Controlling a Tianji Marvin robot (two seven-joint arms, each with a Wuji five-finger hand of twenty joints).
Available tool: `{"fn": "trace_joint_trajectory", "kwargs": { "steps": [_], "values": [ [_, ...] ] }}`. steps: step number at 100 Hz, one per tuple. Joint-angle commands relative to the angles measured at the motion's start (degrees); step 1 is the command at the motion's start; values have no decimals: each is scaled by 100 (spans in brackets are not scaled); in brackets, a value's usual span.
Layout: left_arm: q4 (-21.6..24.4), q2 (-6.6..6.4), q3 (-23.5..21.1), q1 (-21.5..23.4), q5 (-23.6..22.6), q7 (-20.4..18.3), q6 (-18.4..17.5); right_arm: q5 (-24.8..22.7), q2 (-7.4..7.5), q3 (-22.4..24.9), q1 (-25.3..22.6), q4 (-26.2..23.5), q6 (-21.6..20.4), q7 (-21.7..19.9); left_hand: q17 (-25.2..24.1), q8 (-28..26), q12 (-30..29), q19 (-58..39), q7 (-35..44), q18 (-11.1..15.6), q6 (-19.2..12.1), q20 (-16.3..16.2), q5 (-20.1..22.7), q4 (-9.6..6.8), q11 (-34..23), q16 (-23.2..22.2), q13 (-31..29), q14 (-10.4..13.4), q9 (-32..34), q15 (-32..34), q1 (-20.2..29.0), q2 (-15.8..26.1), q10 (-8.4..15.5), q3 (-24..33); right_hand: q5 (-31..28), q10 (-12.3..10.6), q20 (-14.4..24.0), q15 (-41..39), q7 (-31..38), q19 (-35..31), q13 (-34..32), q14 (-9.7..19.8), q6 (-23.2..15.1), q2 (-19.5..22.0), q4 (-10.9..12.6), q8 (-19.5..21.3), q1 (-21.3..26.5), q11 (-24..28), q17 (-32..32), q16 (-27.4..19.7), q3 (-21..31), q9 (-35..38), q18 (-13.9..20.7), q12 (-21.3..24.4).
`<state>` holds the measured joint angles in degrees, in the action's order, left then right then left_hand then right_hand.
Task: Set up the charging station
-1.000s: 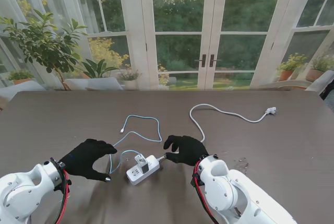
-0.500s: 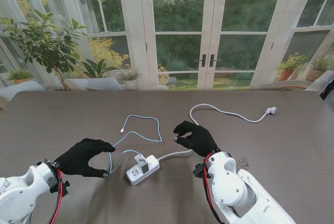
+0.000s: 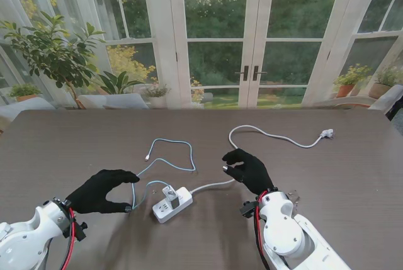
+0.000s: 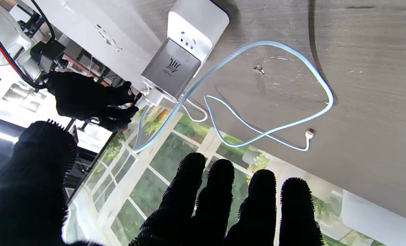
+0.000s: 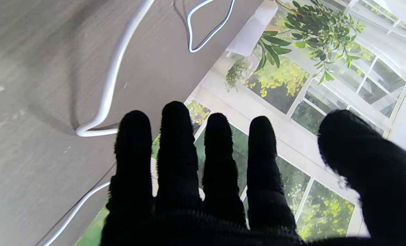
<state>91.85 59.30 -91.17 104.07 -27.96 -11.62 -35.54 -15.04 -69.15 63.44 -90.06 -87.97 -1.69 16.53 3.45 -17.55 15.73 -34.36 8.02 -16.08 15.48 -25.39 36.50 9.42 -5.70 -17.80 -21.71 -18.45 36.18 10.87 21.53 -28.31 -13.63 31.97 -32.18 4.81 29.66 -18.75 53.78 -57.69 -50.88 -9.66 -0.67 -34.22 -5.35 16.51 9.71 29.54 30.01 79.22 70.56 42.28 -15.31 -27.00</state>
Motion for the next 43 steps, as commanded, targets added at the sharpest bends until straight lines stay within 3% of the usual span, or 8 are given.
{"fn": "trace_joint_trajectory", "kwargs": {
  "steps": [1,21,43],
  "values": [
    [-52,50,15,49,-18,-66,-43,12,-35,17,-90,69,-92,-55,-129,-18,-55,174,-35,229,-23,93,-73,-167,53,45,175,129,-135,-127,72,47,27,88,116,-208,-54,164,-1461,175,142,113,-126,-186,-106,36,-36,40,-69,-5736,101,-218,-64,72],
    [-113,93,60,108,67,93,-60,-20,-2,67,-93,132,-265,-136,-188,-16,-74,283,-45,319,-41,141,-94,-156,58,67,252,244,-195,-140,75,4,54,214,196,-263,-99,241,-1473,355,241,162,-146,-253,-116,14,-47,14,-171,-5793,76,-287,-49,98],
    [-113,107,73,159,89,140,-46,-8,-4,59,-95,145,-311,-133,-209,-16,-83,323,-48,324,-42,153,-97,-144,56,76,264,210,-204,-134,74,-19,58,284,197,-280,-89,249,-1461,411,265,175,-155,-263,-121,7,-43,20,-191,-5810,72,-285,-33,104]
  ]
}}
